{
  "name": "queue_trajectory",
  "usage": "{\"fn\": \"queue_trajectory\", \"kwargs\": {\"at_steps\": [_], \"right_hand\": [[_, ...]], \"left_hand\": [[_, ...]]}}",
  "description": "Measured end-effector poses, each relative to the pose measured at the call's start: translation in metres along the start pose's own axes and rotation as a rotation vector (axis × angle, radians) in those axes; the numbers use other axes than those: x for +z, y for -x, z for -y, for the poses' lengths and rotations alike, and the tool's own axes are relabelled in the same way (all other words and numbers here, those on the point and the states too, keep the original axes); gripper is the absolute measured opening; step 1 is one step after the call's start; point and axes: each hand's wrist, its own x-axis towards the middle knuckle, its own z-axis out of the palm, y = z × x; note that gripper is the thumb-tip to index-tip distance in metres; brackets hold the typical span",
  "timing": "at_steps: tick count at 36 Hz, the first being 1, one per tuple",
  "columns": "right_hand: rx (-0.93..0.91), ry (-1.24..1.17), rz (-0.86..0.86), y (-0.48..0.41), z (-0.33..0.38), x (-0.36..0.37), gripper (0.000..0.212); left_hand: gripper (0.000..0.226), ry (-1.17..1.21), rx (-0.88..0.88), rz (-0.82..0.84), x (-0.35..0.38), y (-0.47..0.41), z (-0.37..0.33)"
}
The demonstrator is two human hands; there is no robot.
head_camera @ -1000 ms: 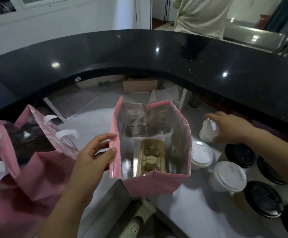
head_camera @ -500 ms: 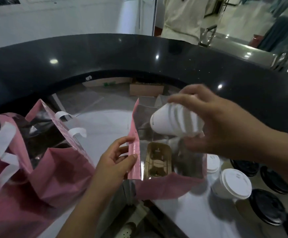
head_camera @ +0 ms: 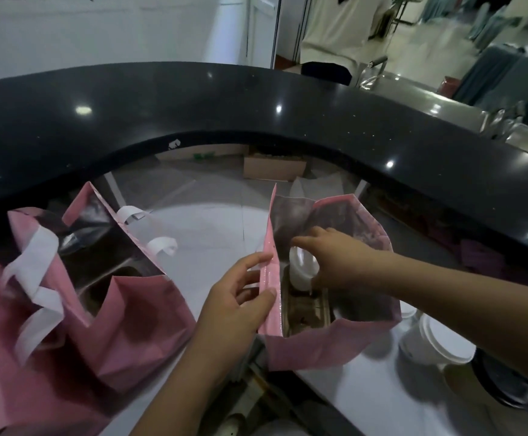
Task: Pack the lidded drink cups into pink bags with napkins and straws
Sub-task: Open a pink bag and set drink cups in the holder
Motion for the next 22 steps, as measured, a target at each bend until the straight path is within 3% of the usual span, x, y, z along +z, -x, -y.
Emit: {"fn": "queue_trajectory", "kwargs": {"at_steps": [13,22], "right_hand": [[0.064,-0.048,0.086,-0.017,-0.005,0.007,0.08],[-0.007,-0.054,0.136,-0.021,-0.009,-0.003,0.073]], "left_hand": [[0.053,-0.016,0.011,0.085,-0.015,-0.008,0.006],[0.052,-0.062,0.022,0.108,-0.016,-0.012,0.007]]}}
